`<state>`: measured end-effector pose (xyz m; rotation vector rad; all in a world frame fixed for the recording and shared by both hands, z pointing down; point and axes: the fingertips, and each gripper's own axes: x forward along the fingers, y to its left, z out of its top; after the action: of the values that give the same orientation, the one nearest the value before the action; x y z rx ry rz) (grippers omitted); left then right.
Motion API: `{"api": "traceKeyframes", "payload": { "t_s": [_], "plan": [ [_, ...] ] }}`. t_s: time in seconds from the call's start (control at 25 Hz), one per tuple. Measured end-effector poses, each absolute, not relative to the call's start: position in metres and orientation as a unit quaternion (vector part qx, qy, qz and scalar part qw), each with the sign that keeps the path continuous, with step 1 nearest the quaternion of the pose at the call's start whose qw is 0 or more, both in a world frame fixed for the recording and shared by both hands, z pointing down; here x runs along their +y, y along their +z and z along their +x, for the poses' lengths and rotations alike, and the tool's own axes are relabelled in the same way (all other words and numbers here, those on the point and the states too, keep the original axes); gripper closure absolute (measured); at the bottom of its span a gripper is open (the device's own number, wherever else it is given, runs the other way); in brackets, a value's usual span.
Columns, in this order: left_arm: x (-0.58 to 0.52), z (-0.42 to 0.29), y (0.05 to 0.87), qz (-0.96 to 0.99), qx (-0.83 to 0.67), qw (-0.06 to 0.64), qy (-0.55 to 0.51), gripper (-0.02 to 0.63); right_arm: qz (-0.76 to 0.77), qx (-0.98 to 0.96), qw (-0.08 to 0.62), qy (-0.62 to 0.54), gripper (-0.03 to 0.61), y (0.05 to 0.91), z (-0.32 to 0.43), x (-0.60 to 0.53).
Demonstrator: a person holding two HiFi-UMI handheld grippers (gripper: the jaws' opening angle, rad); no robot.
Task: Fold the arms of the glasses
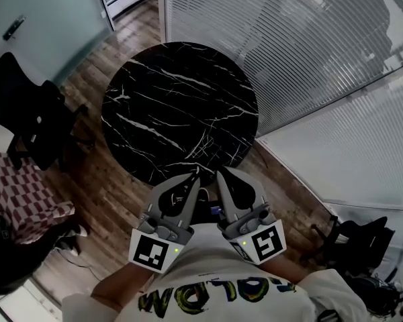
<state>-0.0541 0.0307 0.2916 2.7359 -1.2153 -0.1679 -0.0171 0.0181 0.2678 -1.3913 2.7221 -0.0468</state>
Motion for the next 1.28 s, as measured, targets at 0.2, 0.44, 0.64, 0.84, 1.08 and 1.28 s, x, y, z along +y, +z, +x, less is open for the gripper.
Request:
{"api": "traceKeyframes", "payload": {
  "t_s": [0.2, 0.44, 0.64, 0.84, 1.08, 1.28],
  "plan": [
    [0.026, -0.024, 0.291, 0.911, -0.403, 0.076, -0.051, 0.611, -0.454, 0.89, 0.047, -0.018, 0.577, 0.265, 0.006, 0.014],
    [0.022, -0.016, 0.298, 0.907, -0.412, 0.08, -0.039, 0.611, -0.457, 0.888, 0.046, -0.02, 0.577, 0.271, 0.025, 0.009],
    [0.022, -0.019, 0.323, 0.904, -0.42, 0.071, 0.017, 0.609, -0.445, 0.895, 0.022, -0.018, 0.577, 0.29, 0.023, 0.008],
    [0.018, -0.015, 0.372, 0.911, -0.398, 0.055, 0.093, 0.566, -0.447, 0.894, -0.019, -0.023, 0.577, 0.326, 0.026, 0.001],
    [0.007, -0.005, 0.467, 0.906, -0.371, 0.079, 0.189, 0.552, -0.467, 0.881, -0.05, -0.059, 0.577, 0.382, 0.043, -0.011],
    [-0.012, 0.001, 0.549, 0.89, -0.361, 0.084, 0.264, 0.548, -0.471, 0.876, -0.08, -0.067, 0.577, 0.432, 0.055, -0.022]
  ]
}}
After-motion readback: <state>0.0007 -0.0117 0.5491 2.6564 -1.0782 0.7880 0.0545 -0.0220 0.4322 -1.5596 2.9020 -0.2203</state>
